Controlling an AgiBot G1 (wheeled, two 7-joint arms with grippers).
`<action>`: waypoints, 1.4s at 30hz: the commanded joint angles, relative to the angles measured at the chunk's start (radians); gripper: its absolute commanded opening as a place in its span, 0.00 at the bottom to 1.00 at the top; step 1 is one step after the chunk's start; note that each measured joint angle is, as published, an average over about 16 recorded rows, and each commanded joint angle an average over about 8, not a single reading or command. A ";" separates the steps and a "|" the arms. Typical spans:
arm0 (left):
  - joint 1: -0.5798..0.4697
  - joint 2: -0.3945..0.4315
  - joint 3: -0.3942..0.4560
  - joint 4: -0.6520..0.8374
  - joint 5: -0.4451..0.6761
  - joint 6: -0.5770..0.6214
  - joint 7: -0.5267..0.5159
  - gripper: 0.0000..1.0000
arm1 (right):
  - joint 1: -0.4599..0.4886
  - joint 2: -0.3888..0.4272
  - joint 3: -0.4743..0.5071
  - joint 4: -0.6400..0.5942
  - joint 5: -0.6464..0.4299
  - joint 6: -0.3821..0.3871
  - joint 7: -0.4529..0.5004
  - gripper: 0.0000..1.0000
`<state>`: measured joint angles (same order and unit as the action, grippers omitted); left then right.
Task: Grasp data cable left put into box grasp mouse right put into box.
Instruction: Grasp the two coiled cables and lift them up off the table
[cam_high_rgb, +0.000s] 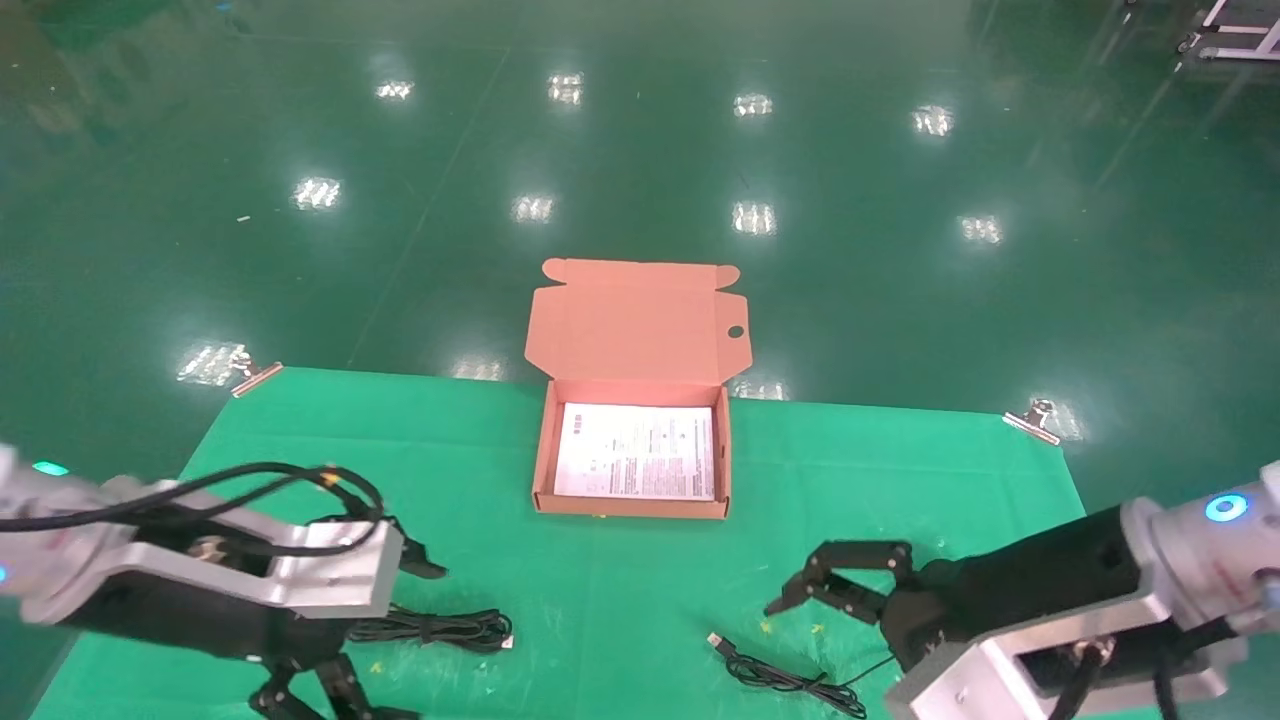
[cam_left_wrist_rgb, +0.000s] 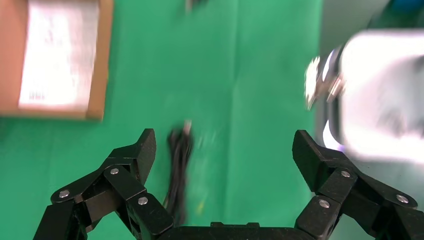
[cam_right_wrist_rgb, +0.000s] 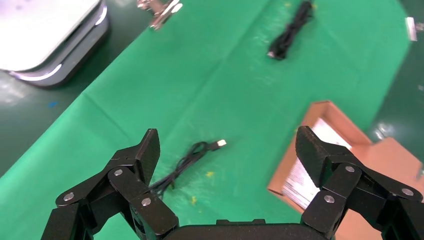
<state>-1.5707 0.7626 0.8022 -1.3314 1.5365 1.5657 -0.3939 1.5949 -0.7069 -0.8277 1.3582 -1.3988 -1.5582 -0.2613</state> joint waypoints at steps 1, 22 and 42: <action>-0.039 0.023 0.058 -0.005 0.075 0.000 -0.005 1.00 | 0.017 -0.014 -0.040 -0.001 -0.014 0.003 -0.025 1.00; 0.011 0.172 0.244 0.070 0.421 -0.159 -0.080 1.00 | -0.050 -0.093 -0.219 -0.007 -0.362 0.174 0.174 1.00; 0.025 0.349 0.267 0.517 0.442 -0.298 0.115 1.00 | -0.190 -0.162 -0.267 -0.042 -0.523 0.298 0.468 1.00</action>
<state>-1.5471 1.1098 1.0700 -0.8199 1.9804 1.2691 -0.2817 1.4067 -0.8719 -1.0936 1.3164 -1.9205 -1.2591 0.2059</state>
